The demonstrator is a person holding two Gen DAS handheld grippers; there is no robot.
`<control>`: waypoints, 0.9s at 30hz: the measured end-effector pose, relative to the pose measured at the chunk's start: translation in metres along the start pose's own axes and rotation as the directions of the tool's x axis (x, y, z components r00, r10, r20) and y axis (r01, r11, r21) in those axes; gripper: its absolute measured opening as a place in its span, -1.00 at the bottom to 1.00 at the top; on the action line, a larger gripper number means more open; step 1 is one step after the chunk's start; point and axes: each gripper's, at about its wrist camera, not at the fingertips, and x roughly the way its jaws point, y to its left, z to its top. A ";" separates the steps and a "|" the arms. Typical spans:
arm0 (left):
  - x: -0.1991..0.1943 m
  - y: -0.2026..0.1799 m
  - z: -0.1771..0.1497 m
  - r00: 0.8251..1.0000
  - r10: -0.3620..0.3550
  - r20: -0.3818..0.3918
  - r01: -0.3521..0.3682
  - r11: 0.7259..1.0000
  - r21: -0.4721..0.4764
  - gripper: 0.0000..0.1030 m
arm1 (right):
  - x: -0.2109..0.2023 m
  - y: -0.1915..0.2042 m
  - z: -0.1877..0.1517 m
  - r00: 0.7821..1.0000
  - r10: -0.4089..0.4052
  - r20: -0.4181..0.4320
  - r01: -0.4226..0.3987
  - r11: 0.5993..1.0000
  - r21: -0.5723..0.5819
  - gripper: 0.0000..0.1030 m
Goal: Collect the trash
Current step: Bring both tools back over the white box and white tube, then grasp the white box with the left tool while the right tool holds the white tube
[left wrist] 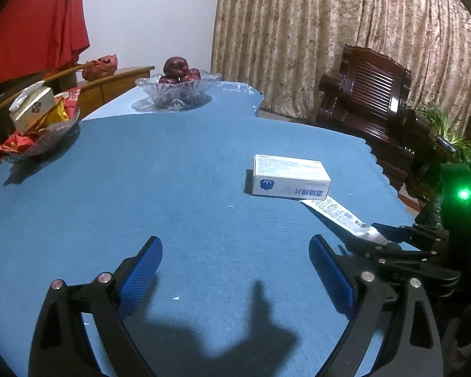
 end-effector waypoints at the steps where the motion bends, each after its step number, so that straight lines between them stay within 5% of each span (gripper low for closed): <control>1: 0.001 0.000 0.000 1.000 -0.001 -0.001 0.001 1.000 -0.001 0.80 | 0.000 0.000 0.000 1.000 0.002 -0.001 -0.002 1.000 -0.002 -0.15; 10: 0.001 -0.006 0.000 1.000 -0.008 0.001 0.008 1.000 0.006 0.80 | -0.011 -0.002 -0.008 1.000 0.013 0.007 -0.013 1.000 0.004 -0.28; 27: 0.034 -0.045 0.022 0.997 -0.071 0.000 0.071 0.997 0.038 0.80 | -0.042 -0.050 -0.009 0.993 -0.098 0.071 0.087 0.986 0.142 -0.37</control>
